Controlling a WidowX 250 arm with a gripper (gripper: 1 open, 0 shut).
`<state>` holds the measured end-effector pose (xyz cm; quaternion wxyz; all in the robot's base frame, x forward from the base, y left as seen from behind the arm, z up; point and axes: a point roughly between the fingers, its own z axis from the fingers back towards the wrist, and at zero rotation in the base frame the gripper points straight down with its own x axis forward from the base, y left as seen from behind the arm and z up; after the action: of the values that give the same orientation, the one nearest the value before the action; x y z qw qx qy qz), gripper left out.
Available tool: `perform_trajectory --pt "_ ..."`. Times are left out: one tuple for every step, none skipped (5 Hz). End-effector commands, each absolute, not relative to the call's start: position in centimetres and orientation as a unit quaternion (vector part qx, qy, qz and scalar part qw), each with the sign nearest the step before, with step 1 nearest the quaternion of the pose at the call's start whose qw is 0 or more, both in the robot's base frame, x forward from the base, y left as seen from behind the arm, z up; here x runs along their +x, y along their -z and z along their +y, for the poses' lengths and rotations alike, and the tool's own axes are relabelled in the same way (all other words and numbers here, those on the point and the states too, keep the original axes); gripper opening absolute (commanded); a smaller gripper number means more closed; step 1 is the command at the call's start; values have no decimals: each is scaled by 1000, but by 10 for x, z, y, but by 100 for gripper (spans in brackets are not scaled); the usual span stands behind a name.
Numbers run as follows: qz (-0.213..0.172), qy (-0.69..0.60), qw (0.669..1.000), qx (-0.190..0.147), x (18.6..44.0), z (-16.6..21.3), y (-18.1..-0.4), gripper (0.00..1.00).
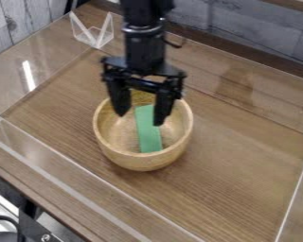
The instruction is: Move green object from inside the wooden bowl to the table next to it
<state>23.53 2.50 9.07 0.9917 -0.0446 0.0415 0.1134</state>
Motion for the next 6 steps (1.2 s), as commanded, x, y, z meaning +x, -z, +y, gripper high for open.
perform_trajectory --pt "16 -175 983 -61 229 30 -112 100" --pt "13 -205 976 -70 219 29 -119 100" --pt "14 -185 980 -73 220 29 -112 100" --pt "15 -164 984 -74 221 30 -105 100" --pt "17 -148 986 -77 223 30 -101 100" --pt "18 -158 984 -80 219 32 -90 100"
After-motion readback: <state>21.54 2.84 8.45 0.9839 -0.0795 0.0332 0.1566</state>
